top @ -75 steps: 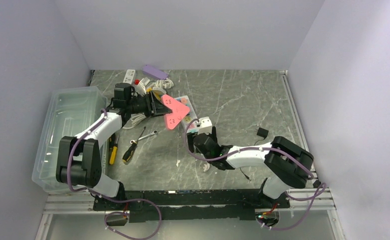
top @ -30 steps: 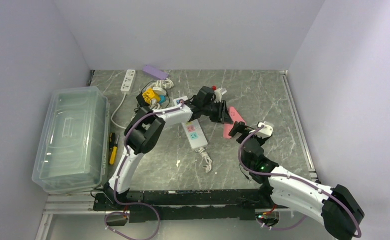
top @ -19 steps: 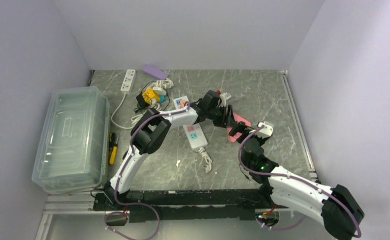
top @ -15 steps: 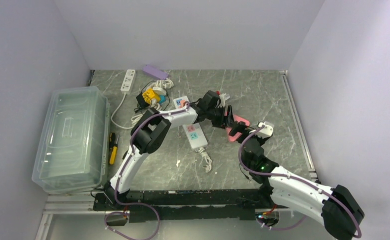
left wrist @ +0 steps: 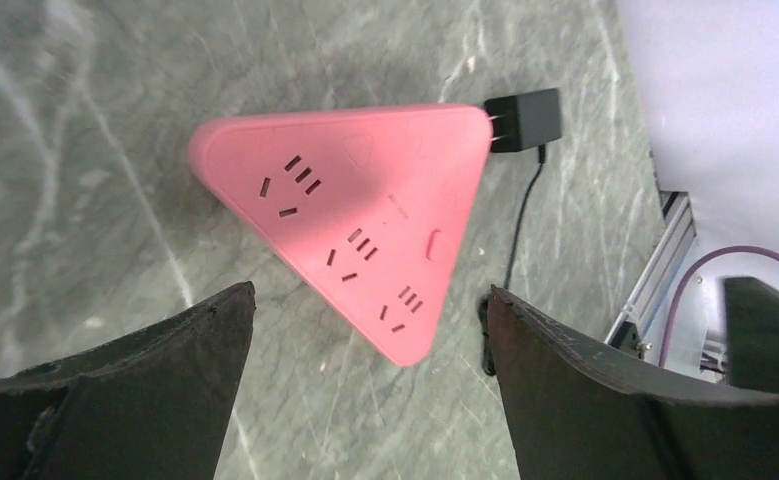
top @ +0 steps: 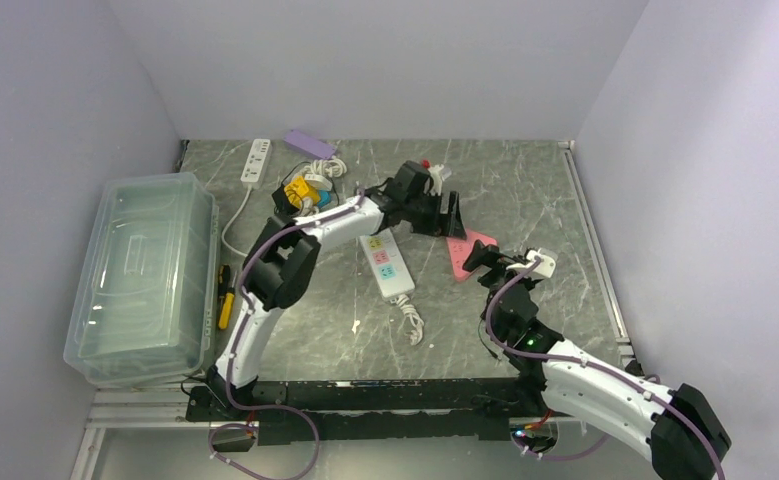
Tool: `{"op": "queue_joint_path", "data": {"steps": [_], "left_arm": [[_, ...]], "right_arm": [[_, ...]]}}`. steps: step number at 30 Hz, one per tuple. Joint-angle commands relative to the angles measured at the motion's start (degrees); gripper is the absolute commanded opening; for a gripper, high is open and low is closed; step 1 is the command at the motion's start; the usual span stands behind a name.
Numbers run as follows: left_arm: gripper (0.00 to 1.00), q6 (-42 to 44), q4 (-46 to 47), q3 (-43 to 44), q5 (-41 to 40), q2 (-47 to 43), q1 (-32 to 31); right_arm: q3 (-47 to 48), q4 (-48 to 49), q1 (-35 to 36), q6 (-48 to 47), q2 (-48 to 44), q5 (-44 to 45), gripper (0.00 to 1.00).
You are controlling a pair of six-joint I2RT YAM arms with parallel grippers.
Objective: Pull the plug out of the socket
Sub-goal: Place the plug at the center of the board.
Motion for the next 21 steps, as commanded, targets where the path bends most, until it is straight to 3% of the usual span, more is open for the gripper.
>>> {"op": "queue_joint_path", "data": {"steps": [1,7,11,16,21], "left_arm": [[0.9,3.2,-1.95,-0.96,-1.68,-11.38,1.68],[0.9,6.37,-6.51,-11.46,-2.53,-25.51,6.96],[0.9,5.56,-8.48,-20.3,1.96,-34.01,14.32],[0.92,8.66,-9.51,-29.22,0.36,-42.33,20.43],[0.92,6.4,-3.74,-36.29,0.31,-44.3,23.73]], "right_arm": [[-0.16,3.94,-0.31,-1.82,-0.19,-1.11,1.0],[1.78,7.2,-0.61,-4.94,5.41,-11.53,1.0],[5.69,6.71,-1.4,-6.07,11.95,-22.86,0.96],[15.2,2.22,-2.29,-6.7,22.93,-33.88,0.86],[28.33,-5.95,-2.68,-5.91,35.64,-41.74,0.82]]}}
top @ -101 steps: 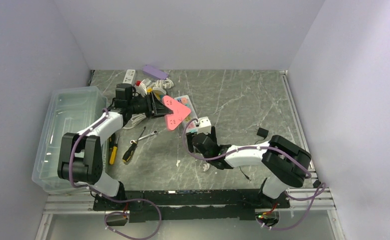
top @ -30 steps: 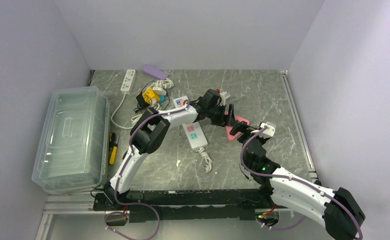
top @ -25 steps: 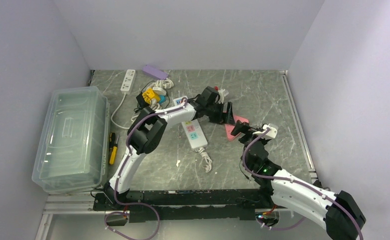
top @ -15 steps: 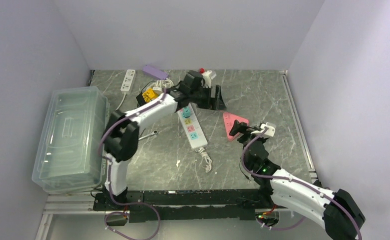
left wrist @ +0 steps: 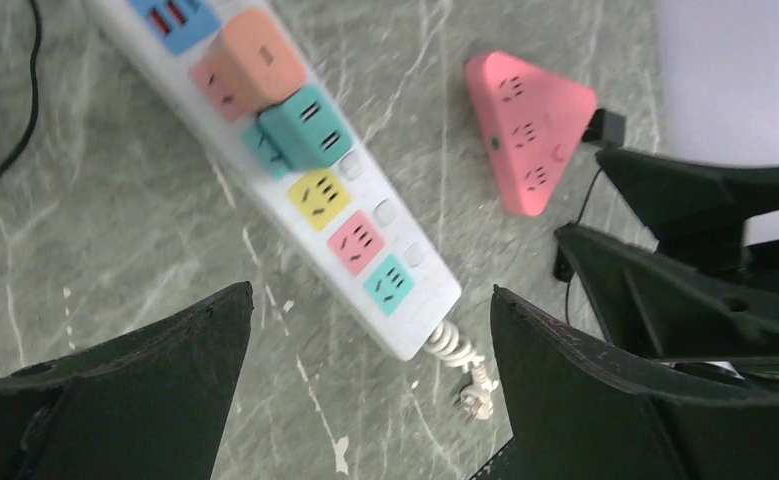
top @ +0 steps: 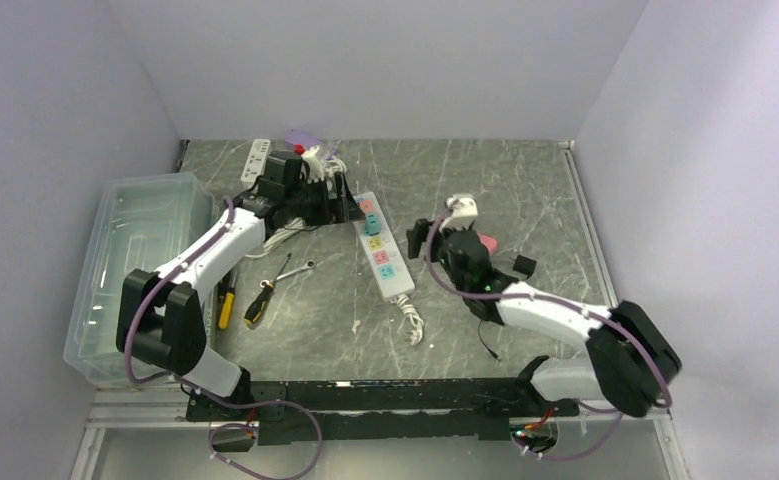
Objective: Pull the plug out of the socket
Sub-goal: Place the plug at the center of the board, then remove the plug from the socket.
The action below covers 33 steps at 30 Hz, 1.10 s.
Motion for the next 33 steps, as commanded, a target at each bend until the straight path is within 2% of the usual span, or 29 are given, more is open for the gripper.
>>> {"op": "queue_joint_path", "data": {"steps": [1,3,9,12,18,23,29,33], "left_arm": [[0.92,-0.64,2.96,-2.99,0.85,-1.19,1.61],[0.92,-0.69,2.66,-2.82,1.95,-0.65,1.82],[0.93,-1.0,2.65,-3.02,1.49,-1.44,3.45],[0.93,-1.47,2.46,-3.03,1.07,-2.07,5.96],[0.93,-3.47,4.49,-4.12,3.91,-2.76,10.22],[0.93,-4.06,5.17,-4.38,5.27,-3.15,11.59],[0.93,-4.34,5.32,-4.33,6.72,-2.94,12.22],[0.93,-4.35,5.57,-4.47,7.05,-2.93,12.36]], "right_arm": [[13.48,-8.01,-0.34,-0.04,9.35,-10.63,0.81],[19.57,-12.05,-0.34,0.16,14.39,-12.65,0.79],[33.62,-21.42,-0.28,-1.42,27.82,-15.46,0.64],[38.29,-24.51,0.0,-2.14,31.93,-15.17,0.61],[45.04,-28.07,1.19,-4.16,37.45,-13.0,0.6],[49.76,-31.85,3.52,-5.42,41.29,-5.71,0.59],[52.89,-33.92,4.2,-6.56,44.7,-2.61,0.52],[52.51,-32.95,4.42,-7.47,44.99,-2.11,0.41]]}}
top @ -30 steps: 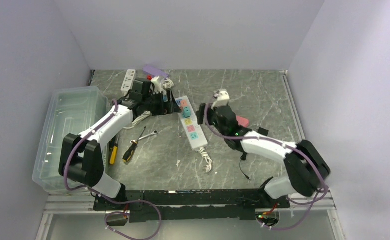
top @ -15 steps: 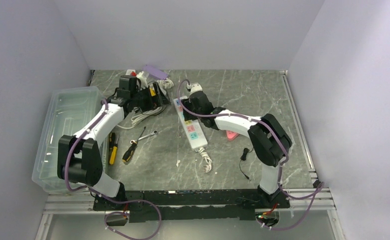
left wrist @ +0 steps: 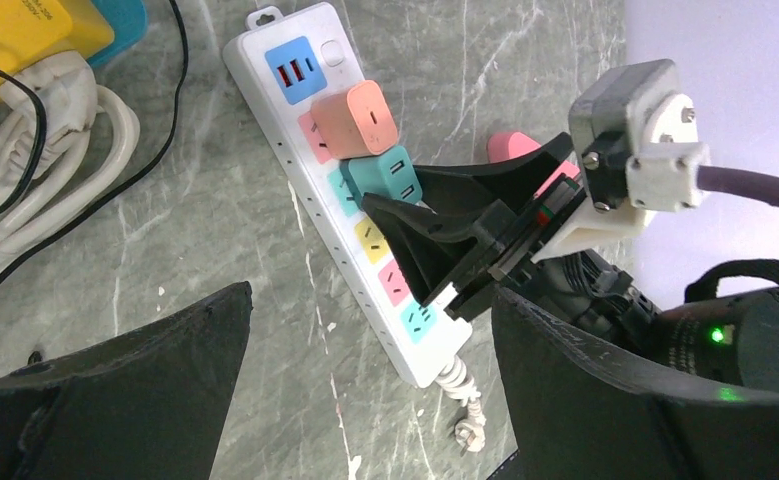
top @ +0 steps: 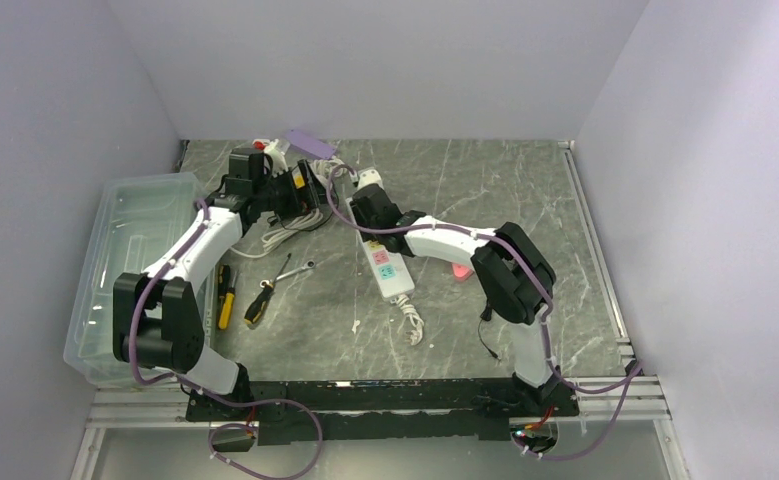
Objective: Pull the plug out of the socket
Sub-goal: Remove the plug from the socket.
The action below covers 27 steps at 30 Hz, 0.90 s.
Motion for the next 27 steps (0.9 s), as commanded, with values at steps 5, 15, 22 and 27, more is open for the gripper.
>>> {"op": "queue_joint_path", "data": {"steps": [5,15,22,27], "left_arm": [[0.93,-0.7,2.46,-0.45,2.67,-1.33,0.42],[0.92,-3.7,5.47,-2.1,6.46,4.17,-0.32],[0.89,-2.18,4.14,-1.32,5.92,9.69,-5.44],[0.79,-0.43,2.22,0.96,5.22,14.99,-7.3]], "right_arm": [[0.4,1.86,-0.08,-2.21,-0.2,2.07,0.12],[-18.8,11.31,-0.08,1.78,-14.67,0.71,0.0],[-30.78,16.29,3.26,4.94,-22.89,0.1,0.0],[-37.87,22.49,7.91,3.75,-26.38,6.51,0.0]]}}
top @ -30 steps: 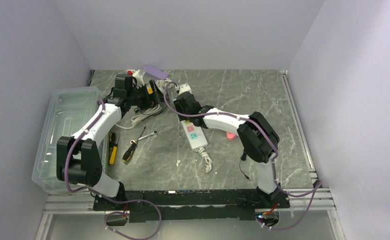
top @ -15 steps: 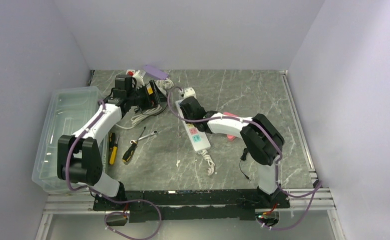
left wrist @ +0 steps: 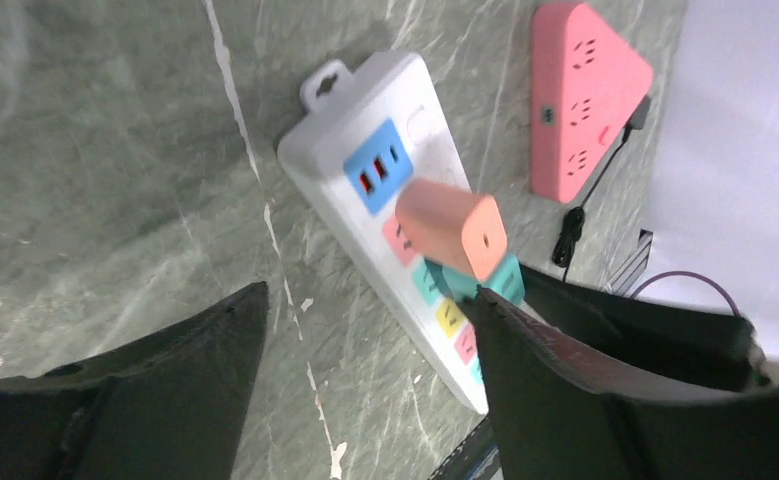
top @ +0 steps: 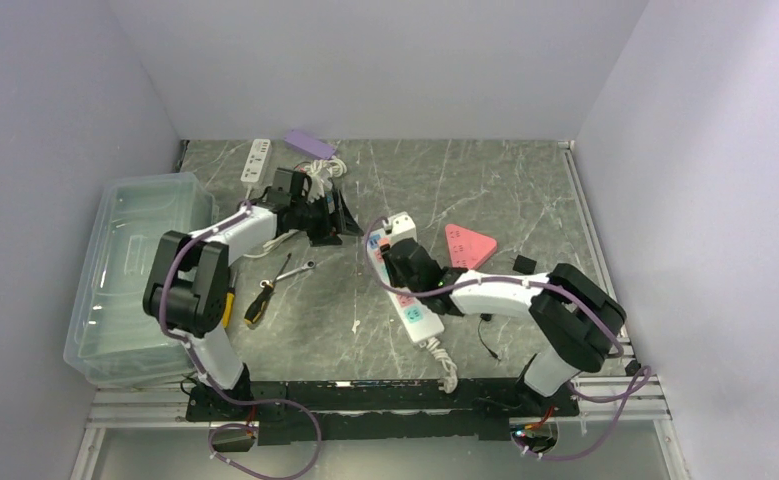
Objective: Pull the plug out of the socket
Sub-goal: Remove the plug from the socket.
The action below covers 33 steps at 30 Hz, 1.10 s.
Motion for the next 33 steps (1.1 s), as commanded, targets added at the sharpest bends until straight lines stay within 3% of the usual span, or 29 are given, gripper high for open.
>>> {"op": "queue_joint_path", "data": {"steps": [1,10,25,33], "left_arm": [[0.76,1.94,-0.77,2.85,0.56,3.79,-0.95],[0.59,3.65,-3.72,5.27,-1.16,10.16,-3.09],[0.57,4.11,-1.68,5.73,-1.0,13.43,-3.37],[0.39,4.75,-3.73,6.61,-2.54,15.71,-3.43]], "right_arm": [[-3.49,7.15,3.03,1.26,-3.63,3.55,0.0],[-2.79,6.34,4.28,4.6,-1.29,3.85,0.0],[-0.64,5.91,6.81,4.49,1.16,3.09,0.0],[-0.17,5.5,7.34,4.13,1.55,3.0,0.0]]}}
